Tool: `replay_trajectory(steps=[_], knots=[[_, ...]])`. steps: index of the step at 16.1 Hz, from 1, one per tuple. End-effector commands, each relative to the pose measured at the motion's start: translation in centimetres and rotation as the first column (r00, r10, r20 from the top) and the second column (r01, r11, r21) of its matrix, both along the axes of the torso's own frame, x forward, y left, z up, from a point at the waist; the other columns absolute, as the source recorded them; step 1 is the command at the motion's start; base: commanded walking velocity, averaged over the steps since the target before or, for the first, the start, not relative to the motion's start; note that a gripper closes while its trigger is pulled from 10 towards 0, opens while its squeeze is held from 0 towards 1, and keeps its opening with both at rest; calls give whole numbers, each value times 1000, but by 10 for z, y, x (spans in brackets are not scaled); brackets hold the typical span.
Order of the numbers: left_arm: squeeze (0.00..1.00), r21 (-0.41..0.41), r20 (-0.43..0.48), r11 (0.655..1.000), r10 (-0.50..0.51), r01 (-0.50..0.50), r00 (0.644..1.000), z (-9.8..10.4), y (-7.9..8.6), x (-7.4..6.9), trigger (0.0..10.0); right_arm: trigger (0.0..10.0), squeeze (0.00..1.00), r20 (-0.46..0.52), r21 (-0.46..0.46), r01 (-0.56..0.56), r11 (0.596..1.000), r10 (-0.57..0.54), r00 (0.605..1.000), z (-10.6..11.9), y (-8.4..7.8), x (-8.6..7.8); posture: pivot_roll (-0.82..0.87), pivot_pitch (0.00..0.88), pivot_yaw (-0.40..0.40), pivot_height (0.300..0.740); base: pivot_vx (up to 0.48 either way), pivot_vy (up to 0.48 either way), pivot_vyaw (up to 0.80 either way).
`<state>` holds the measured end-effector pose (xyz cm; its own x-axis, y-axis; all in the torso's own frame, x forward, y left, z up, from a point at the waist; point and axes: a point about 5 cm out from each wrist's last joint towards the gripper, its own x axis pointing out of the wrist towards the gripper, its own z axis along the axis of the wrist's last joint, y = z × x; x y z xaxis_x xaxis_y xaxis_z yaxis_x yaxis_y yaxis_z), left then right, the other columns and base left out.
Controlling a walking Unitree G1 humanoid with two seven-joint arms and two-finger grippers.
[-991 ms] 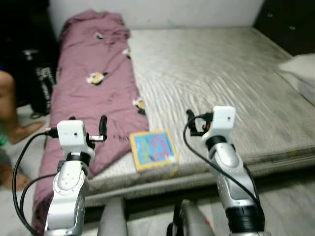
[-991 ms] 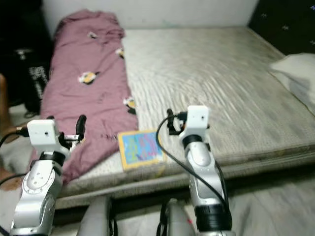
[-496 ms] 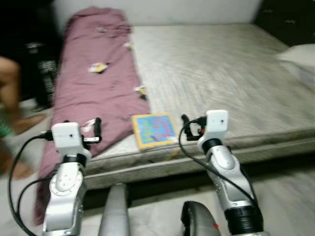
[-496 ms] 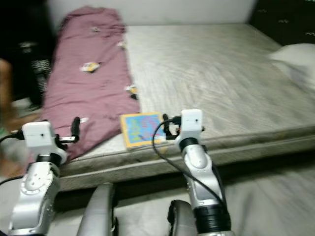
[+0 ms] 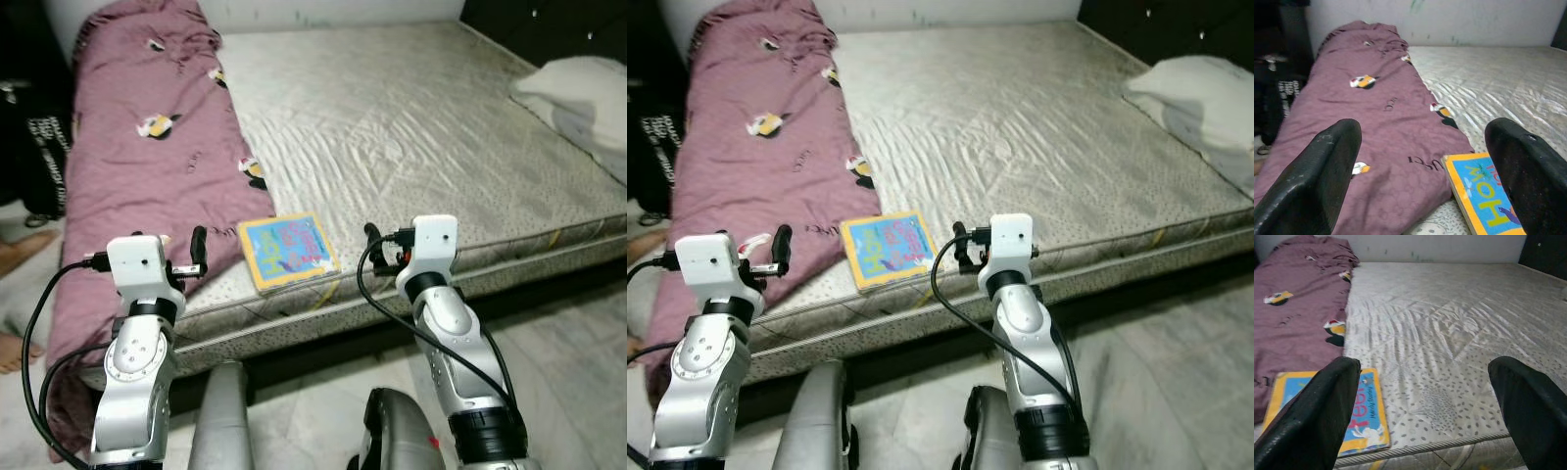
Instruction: Clean up the room
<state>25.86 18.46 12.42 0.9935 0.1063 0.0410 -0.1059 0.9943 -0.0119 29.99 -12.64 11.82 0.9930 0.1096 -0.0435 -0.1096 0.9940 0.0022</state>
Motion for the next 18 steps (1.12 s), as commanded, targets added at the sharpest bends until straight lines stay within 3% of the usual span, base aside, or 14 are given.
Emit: replay_trajectory(steps=[1, 8, 14, 18], knots=[[0, -4, -8, 1000, 7, -7, 1000, 0, 1, 0, 10000, 10000, 0, 12, 2, -3, 1000, 3, 1000, 3, 0, 0, 47, 66, -33, 544, 0, 0, 0], [0, -149, -34, 984, 90, -94, 995, -4, 13, 1, 10000, 10000, 0, -10, -11, -7, 1000, 7, 1000, -1, 0, 1, 52, 65, -39, 534, 0, 0, 0], [0, -172, -29, 981, 89, -92, 996, -2, 14, 2, 10000, 10000, 0, -19, -22, -31, 999, 31, 999, -3, 2, 1, 56, 57, -39, 534, 0, 0, 0], [0, -179, -12, 981, 71, -72, 997, 0, 13, 3, 10000, 10000, 0, -20, -22, -31, 999, 31, 999, -3, 2, 0, 54, 55, -41, 534, 0, 0, 445]])
